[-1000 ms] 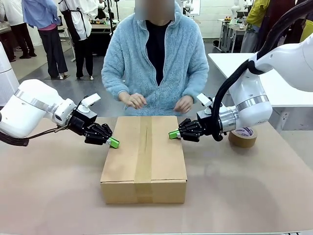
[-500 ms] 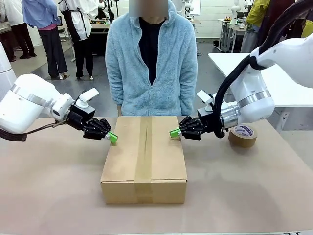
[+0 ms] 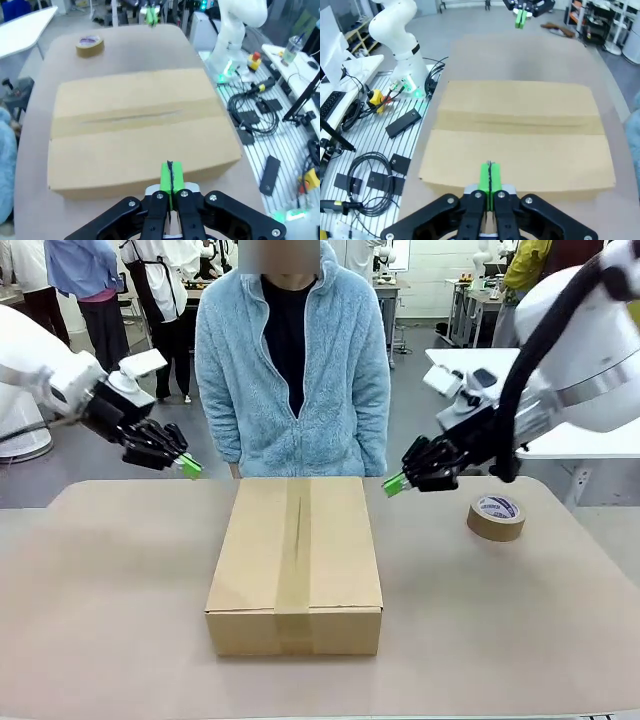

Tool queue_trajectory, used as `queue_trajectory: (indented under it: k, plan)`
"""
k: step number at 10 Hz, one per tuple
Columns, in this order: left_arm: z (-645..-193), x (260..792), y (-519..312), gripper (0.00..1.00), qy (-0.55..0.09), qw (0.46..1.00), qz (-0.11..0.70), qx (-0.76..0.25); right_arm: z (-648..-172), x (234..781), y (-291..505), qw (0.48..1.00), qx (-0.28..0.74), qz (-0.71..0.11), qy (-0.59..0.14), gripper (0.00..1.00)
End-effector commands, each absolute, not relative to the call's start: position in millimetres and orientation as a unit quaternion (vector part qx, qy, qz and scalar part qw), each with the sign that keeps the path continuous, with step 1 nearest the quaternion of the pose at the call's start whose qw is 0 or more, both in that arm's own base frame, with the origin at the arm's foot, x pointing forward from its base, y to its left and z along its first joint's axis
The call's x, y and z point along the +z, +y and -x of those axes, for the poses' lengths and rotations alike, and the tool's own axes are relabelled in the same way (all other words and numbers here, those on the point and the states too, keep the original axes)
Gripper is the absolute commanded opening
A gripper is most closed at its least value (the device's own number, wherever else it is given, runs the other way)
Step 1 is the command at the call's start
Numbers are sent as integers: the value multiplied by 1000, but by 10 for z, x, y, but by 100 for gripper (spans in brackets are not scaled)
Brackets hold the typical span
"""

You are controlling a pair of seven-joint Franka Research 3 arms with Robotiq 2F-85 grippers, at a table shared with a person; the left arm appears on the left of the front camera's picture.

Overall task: Wrap the clocks to prevent damage.
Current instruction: After the human seals the box with tape, release both hands from the side flaps of the Package Box.

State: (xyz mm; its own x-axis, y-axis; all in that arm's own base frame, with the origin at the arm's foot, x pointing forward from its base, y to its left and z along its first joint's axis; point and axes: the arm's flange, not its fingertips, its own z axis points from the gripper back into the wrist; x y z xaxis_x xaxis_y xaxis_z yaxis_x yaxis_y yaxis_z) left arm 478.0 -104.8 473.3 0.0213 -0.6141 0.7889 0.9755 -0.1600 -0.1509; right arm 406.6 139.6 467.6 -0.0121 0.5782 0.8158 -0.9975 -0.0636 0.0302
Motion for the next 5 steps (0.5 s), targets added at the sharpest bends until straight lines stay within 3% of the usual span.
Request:
queue_trajectory:
  k: [1,5]
  plan:
    - [-4702,4940,-945,0,-208,631,357,-657,-3766,4916,1301,644,625,-306,-318,1]
    - [-4428,5233,-751,0,-222,647,328,-652,-3595,5157,1112,664,603,-284,-340,1]
